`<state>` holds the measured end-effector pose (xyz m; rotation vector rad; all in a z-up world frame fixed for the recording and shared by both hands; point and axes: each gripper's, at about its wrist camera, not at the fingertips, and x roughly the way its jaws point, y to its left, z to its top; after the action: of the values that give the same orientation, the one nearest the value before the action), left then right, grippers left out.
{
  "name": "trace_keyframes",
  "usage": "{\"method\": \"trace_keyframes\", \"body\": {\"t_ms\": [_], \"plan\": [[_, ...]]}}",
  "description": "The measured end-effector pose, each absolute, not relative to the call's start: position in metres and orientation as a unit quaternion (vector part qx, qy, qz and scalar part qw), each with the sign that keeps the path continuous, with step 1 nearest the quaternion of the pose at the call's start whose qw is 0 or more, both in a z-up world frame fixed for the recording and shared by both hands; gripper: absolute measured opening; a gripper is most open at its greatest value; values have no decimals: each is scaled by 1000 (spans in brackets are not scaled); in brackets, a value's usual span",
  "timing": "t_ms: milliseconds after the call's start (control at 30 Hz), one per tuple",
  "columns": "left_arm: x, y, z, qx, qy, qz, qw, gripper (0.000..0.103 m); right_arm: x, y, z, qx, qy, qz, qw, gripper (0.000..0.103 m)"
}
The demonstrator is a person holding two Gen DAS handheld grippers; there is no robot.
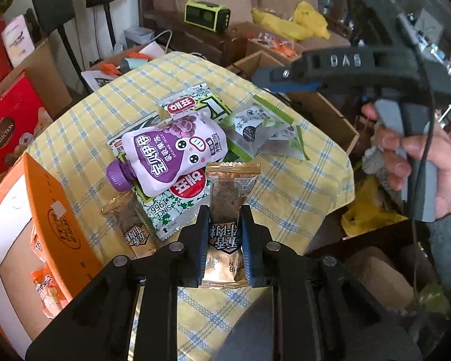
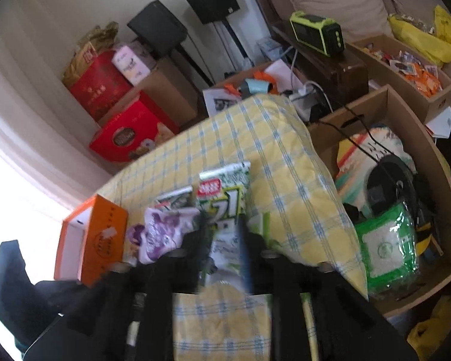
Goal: Organize objects
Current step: 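Lift the brown candy with the left tool while the right tool lifts the mochi packet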
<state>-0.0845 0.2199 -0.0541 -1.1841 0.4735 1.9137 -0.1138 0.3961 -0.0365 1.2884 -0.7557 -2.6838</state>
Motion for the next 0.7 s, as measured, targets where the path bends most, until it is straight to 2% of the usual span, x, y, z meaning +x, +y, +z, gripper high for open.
{"method": "trace_keyframes", "body": {"t_ms": [33, 67, 300, 467, 700], "plan": [[-85, 219, -54, -469, 187, 760, 408, 18, -113, 394, -39, 426, -236, -873, 31, 53], [-85, 217, -53, -470, 184, 761, 408, 18, -112, 392, -43, 431, -226, -873, 28, 63], [-89, 208, -50, -472, 163, 766, 405, 18, -114, 371, -62, 453, -151, -878, 14, 65], [-91, 202, -48, -473, 155, 771, 397, 18, -112, 350, -67, 453, -84, -888, 11, 73], [-96, 196, -43, -475, 147, 778, 385, 18, -117, 346, -74, 457, -64, -887, 5, 73]]}}
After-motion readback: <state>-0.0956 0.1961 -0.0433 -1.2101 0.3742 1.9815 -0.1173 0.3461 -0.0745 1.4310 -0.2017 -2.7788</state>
